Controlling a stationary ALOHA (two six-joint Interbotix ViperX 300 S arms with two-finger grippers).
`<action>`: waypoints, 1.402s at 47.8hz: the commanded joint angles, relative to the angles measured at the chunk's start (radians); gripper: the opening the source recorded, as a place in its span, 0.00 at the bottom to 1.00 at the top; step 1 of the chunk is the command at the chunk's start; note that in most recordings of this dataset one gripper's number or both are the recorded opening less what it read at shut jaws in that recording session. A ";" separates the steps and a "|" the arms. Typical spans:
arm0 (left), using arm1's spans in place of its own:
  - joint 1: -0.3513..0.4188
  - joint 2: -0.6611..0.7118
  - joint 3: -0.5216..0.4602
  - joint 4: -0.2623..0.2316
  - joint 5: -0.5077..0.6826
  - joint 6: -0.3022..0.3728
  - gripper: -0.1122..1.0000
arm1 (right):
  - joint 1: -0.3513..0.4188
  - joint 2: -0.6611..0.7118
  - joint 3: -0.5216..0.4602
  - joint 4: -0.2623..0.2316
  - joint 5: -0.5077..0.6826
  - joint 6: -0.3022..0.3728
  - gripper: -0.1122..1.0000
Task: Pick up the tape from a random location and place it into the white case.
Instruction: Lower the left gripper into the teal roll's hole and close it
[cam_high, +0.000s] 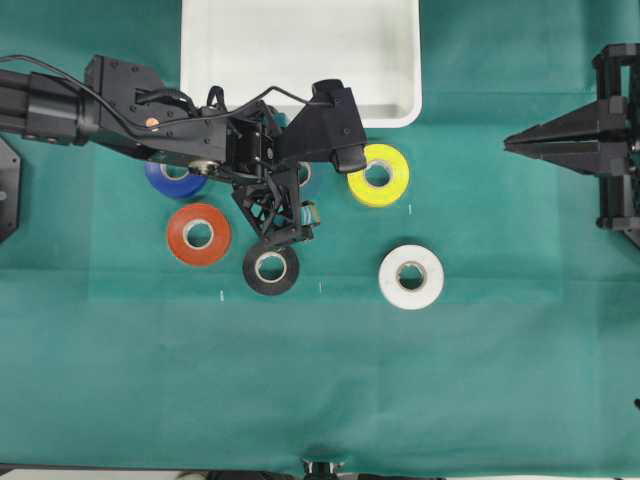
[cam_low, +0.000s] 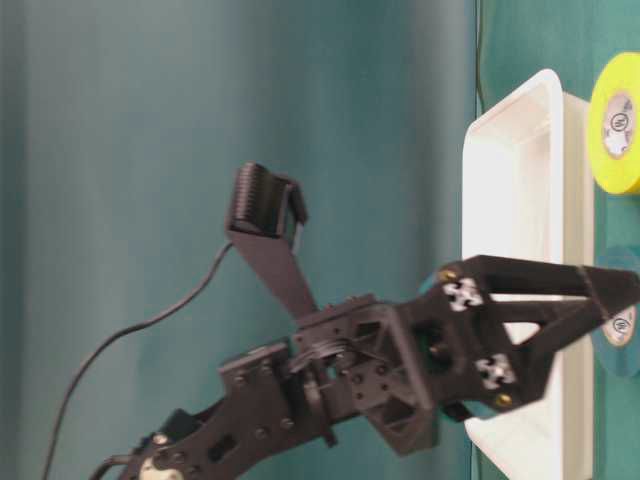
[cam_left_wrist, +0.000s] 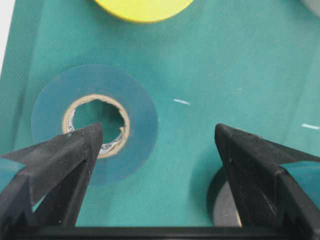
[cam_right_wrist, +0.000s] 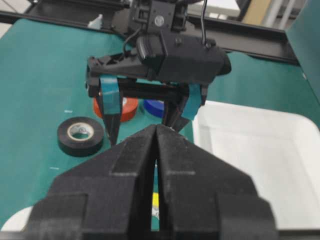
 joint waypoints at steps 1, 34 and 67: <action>0.008 -0.006 -0.008 0.000 -0.008 -0.002 0.99 | -0.002 0.005 -0.017 0.002 -0.005 0.000 0.10; 0.023 0.049 -0.003 0.002 -0.035 0.000 0.99 | -0.002 0.005 -0.017 -0.002 -0.003 -0.002 0.10; 0.025 0.052 -0.017 0.002 -0.023 -0.002 0.83 | -0.002 0.005 -0.017 -0.002 -0.005 -0.005 0.10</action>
